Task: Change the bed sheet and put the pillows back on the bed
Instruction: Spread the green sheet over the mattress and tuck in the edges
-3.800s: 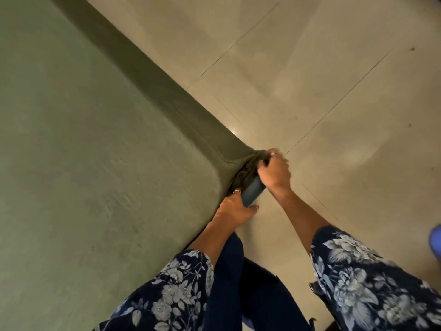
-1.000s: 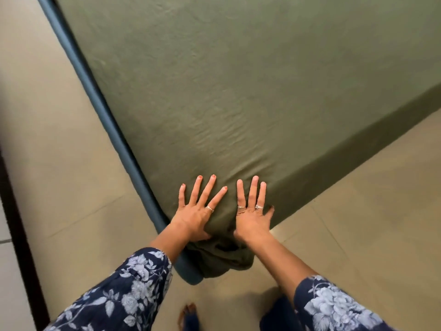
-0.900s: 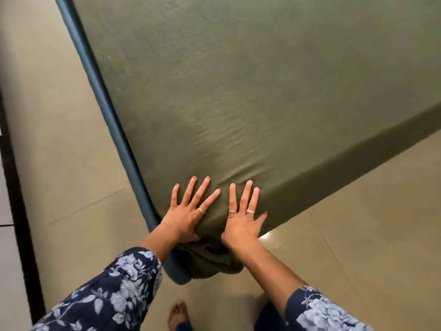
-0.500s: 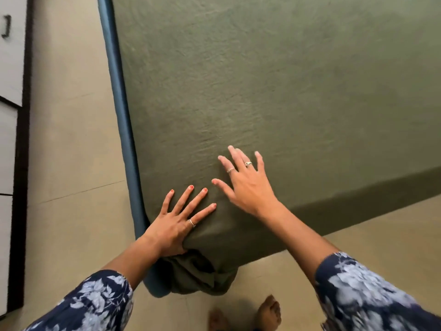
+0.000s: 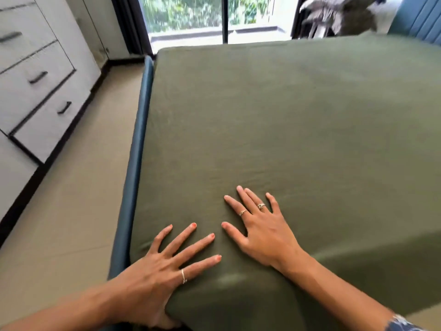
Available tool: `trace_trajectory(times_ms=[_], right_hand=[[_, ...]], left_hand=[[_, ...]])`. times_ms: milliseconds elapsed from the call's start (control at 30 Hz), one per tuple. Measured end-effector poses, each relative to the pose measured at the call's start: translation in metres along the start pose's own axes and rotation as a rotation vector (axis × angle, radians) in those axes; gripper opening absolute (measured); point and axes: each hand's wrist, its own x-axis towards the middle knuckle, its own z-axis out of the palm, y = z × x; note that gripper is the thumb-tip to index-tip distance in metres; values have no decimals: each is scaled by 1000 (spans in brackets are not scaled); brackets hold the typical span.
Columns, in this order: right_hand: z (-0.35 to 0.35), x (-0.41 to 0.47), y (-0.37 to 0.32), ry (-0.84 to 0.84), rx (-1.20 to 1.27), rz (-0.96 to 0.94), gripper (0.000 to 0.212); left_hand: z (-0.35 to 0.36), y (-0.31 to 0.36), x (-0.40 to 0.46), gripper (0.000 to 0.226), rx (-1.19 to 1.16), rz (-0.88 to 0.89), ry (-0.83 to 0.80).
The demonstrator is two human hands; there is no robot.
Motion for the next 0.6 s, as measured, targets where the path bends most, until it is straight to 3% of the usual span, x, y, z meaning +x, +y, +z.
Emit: trace_trajectory(times_ms=[100,233,433,600], right_hand=[[1,1,1,4,-25,-1,79],[3,-7,1,18,-41,-9,62],[-3,-20,-8,-65,-41,-9,62],[3,-36,-14,-30,-17,-43,58]], left_hand=[[7,-3,0,114,68,-2,89],[18,1,-6,110,-44,-34,146],[24,11,-22,106,-17,-83,294],[27,8,-23,105,-24,-87,304]])
